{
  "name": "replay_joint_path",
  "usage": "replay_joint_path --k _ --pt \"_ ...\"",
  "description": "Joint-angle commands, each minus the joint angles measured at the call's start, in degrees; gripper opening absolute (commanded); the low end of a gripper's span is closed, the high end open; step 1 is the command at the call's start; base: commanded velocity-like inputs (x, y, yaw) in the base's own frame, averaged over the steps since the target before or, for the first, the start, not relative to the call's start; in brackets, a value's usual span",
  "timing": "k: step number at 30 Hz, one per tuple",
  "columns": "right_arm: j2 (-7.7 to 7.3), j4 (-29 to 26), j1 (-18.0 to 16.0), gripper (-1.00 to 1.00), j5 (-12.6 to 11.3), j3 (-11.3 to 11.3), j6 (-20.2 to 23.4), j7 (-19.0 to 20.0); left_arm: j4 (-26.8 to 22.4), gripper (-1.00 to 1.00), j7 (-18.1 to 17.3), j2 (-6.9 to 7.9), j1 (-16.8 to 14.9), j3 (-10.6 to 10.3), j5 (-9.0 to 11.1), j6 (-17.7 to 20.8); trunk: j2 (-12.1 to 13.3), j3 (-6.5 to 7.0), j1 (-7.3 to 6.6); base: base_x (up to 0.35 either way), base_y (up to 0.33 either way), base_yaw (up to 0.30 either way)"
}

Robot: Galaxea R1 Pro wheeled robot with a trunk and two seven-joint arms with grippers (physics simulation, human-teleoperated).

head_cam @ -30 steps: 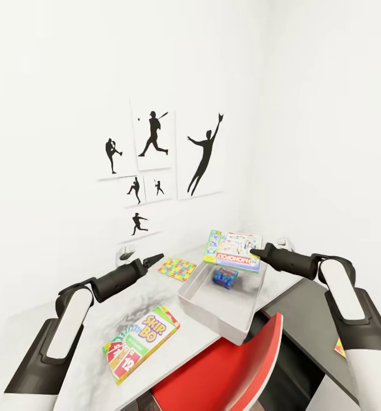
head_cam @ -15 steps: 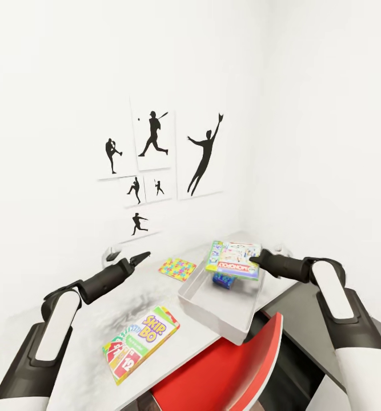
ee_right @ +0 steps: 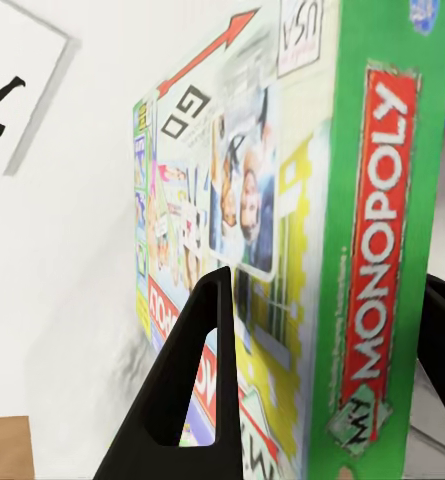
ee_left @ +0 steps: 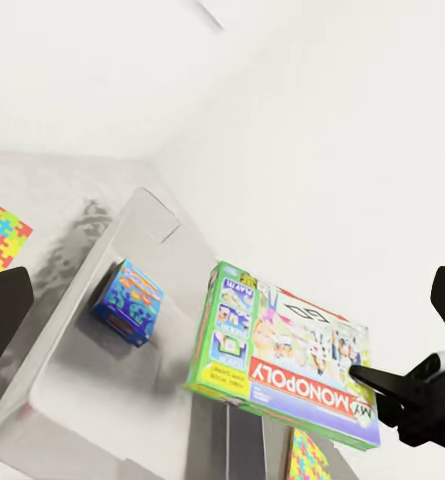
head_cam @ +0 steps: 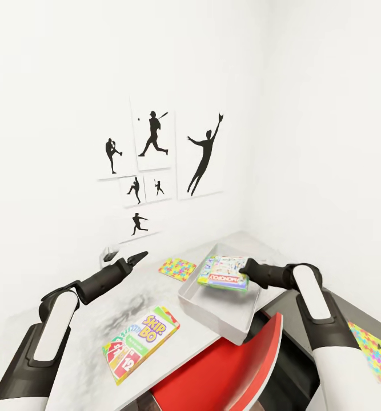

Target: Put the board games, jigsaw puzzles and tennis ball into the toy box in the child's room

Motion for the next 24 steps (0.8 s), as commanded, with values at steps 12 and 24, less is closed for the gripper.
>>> replay_joint_path --k 12,24 --pt "2.18 0.96 0.03 -1.00 -0.64 -0.31 0.14 -2.27 0.04 1.00 -0.10 -0.08 -0.07 0.05 -0.11 0.40 -0.05 -0.02 0.02 0.000 0.000 0.000" --pt "2.74 4.37 -0.20 -1.00 -0.65 -4.88 0.14 -2.36 0.17 1.00 -0.08 -0.10 -0.10 -0.10 -0.13 0.41 -0.05 -0.57 0.02 0.000 0.000 0.000"
